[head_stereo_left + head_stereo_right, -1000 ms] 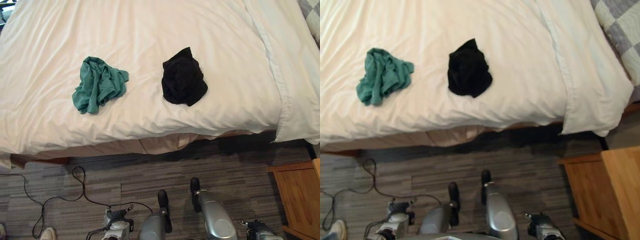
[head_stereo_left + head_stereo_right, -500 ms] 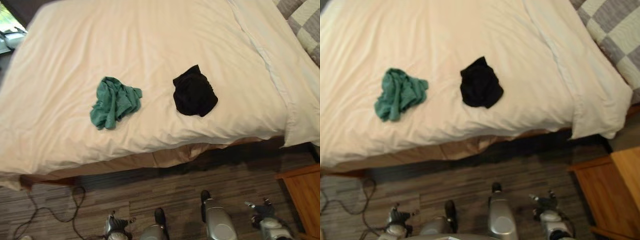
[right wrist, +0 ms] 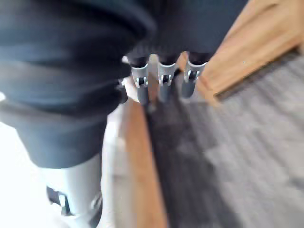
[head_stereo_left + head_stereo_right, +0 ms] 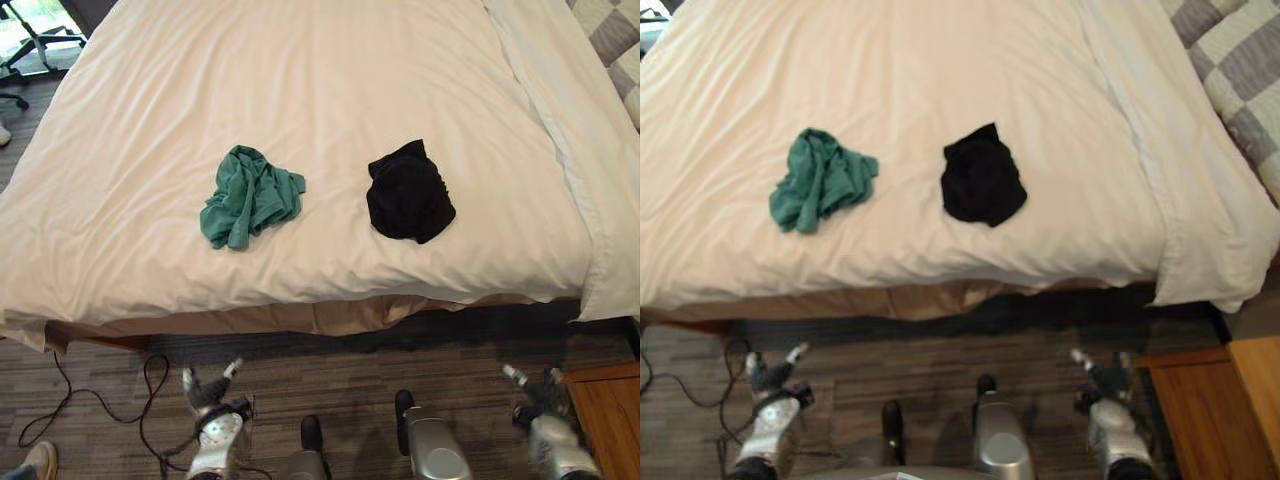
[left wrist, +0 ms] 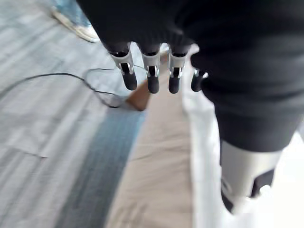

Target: Tidy up the quilt and then pick up the clothes from the bed and put them into the laundry hamper.

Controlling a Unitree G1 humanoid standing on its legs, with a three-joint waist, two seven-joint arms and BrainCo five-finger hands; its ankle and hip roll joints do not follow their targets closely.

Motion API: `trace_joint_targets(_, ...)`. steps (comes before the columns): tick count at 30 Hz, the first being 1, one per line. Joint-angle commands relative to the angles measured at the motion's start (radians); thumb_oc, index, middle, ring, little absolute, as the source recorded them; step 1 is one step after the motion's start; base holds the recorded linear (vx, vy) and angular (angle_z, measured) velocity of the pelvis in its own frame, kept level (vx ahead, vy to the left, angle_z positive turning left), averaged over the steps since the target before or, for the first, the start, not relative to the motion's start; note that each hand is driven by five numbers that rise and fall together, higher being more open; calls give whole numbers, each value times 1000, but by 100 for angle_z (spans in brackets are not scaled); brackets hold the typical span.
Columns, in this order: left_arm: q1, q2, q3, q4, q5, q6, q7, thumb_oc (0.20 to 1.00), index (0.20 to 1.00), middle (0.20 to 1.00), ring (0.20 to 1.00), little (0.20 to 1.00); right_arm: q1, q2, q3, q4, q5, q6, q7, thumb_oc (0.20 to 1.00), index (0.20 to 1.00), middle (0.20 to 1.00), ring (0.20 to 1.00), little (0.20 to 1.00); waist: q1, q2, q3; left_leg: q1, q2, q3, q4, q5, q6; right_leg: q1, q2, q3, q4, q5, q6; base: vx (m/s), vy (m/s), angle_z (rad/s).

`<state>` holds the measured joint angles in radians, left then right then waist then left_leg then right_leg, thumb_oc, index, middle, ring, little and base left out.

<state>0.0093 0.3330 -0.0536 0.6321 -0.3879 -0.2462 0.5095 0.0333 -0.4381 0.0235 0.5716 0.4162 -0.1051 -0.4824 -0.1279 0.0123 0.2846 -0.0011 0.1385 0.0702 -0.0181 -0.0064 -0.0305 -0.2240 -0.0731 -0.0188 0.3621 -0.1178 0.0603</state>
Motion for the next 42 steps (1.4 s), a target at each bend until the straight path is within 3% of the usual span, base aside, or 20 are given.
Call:
trace_joint_targets(1, -50, 174, 112, -265, 150, 95, 25, 1000, 1000, 1000, 1000, 1000, 28, -64, -100, -239, -155, 67, -94, 1000, 1000, 1000, 1000, 1000, -23, -65, -54, 6, 21, 49, 23, -15, -41, 97, -37, 36, -288, 144, 76, 64, 67, 11)
trace_joint_targets(3, -49, 260, 194, -504, 228, 199, 8, 1000, 1000, 1000, 1000, 1000, 18, -138, -193, -417, -210, 142, -48, 1000, 1000, 1000, 1000, 1000, -16, -68, -59, 8, 8, 37, 12, -18, -48, 106, -41, 36, -313, 154, 86, 61, 80, 18)
trace_joint_targets(5, -53, 309, 231, -608, 258, 265, -8, 1000, 1000, 1000, 1000, 1000, -9, -190, -231, -484, -225, 209, -3, 1000, 1000, 1000, 1000, 1000, -8, -70, -66, 14, 2, 32, 4, -21, -51, 116, -44, 36, -328, 158, 90, 96, 62, 8)
trace_joint_targets(10, -123, 430, 244, -650, 344, 304, -75, 1000, 1000, 1000, 1000, 1000, -141, -329, -188, -511, -301, 322, 113, 1000, 1000, 1000, 1000, 1000, 15, -76, -89, 40, -6, 36, -14, -22, -54, 150, -51, 34, -349, 156, 95, 154, 42, 2)
trace_joint_targets(14, -123, 430, 244, -650, 344, 304, -75, 1000, 1000, 1000, 1000, 1000, -141, -329, -188, -511, -301, 322, 113, 1000, 1000, 1000, 1000, 1000, 15, -76, -88, 41, -6, 36, -14, -22, -54, 151, -50, 34, -349, 156, 95, 50, 0, 3)
trace_joint_targets(16, -234, 508, 165, -571, 375, 344, -133, 1000, 1000, 1000, 1000, 1000, -248, -394, -84, -463, -320, 389, 145, 1000, 1000, 1000, 1000, 1000, 22, -79, -103, 49, 3, 45, -15, -18, -58, 161, -54, 37, -349, 154, 97, 156, -163, 2)
trace_joint_targets(17, -929, 656, -336, -82, 403, 296, -152, 1000, 1000, 1000, 1000, 1000, -899, -479, 364, -33, -211, 381, 119, 1000, 1000, 1000, 1000, 1000, 41, -108, 9, -66, 38, 46, 26, -1, -76, 76, -33, 78, -331, 169, 110, -130, -355, -1)
trace_joint_targets(18, -993, 657, -382, -40, 397, 286, -147, 1000, 1000, 1000, 1000, 1000, -952, -477, 399, 8, -194, 368, 112, 1000, 1000, 1000, 1000, 1000, 45, -114, 18, -84, 40, 46, 28, 4, -77, 63, -30, 80, -332, 175, 111, -342, -466, -4)
trace_joint_targets(20, -1245, 634, -575, 130, 389, 242, -101, 1000, 1000, 1000, 1000, 1000, -1169, -449, 565, 164, -119, 334, 87, 1000, 1000, 1000, 1000, 1000, 54, -139, 59, -151, 55, 45, 39, 17, -81, 21, -15, 81, -347, 198, 115, -219, -239, -1)
trace_joint_targets(21, -1284, 627, -604, 155, 390, 234, -93, 1000, 1000, 1000, 1000, 1000, -1202, -442, 589, 188, -107, 329, 80, 1000, 1000, 1000, 1000, 1000, 55, -143, 66, -161, 57, 45, 42, 19, -82, 15, -13, 80, -349, 201, 115, -156, -274, -11)
trace_joint_targets(22, -1420, 594, -710, 241, 366, 212, -82, 1000, 1000, 1000, 1000, 1000, -1316, -406, 691, 284, -56, 303, 50, 1000, 1000, 1000, 1000, 1000, 61, -162, 86, -192, 65, 42, 40, 30, -83, 1, 1, 77, -373, 220, 116, -102, -276, -24)
trace_joint_targets(26, -1530, 546, -798, 304, 358, 215, -69, 1000, 1000, 1000, 1000, 1000, -1453, -333, 787, 393, 3, 293, 20, 1000, 1000, 1000, 1000, 1000, 74, -183, 107, -240, 73, 26, 41, 44, -89, -26, 18, 66, -395, 238, 112, -41, -186, -29)
trace_joint_targets(30, -1585, 493, -854, 344, 382, 284, -60, 1000, 1000, 1000, 1000, 1000, -1531, -239, 827, 474, 27, 294, 3, 1000, 1000, 1000, 1000, 1000, 88, -199, 120, -289, 79, 8, 61, 51, -95, -57, 29, 45, -394, 245, 106, -39, -137, 2)
trace_joint_targets(33, -1605, 446, -892, 392, 424, 418, -18, 1000, 1000, 1000, 1000, 1000, -1573, -154, 856, 531, 20, 269, -22, 1000, 1000, 1000, 1000, 1000, 99, -203, 141, -334, 78, 6, 80, 62, -100, -88, 28, 15, -388, 246, 97, -80, -62, -4)
trace_joint_targets(36, -1615, 439, -907, 400, 473, 464, -3, 1000, 1000, 1000, 1000, 1000, -1595, -127, 868, 541, 23, 272, -38, 1000, 1000, 1000, 1000, 1000, 103, -200, 153, -356, 77, 2, 92, 65, -102, -101, 25, 5, -383, 247, 93, -72, -10, -5)
trace_joint_targets(42, -1689, 427, -966, 428, 603, 599, 21, 1000, 1000, 1000, 1000, 1000, -1666, -66, 906, 548, 34, 308, -56, 1000, 1000, 1000, 1000, 1000, 105, -164, 182, -391, 59, 1, 102, 76, -103, -133, 9, -7, -372, 245, 84, -60, 60, 1)
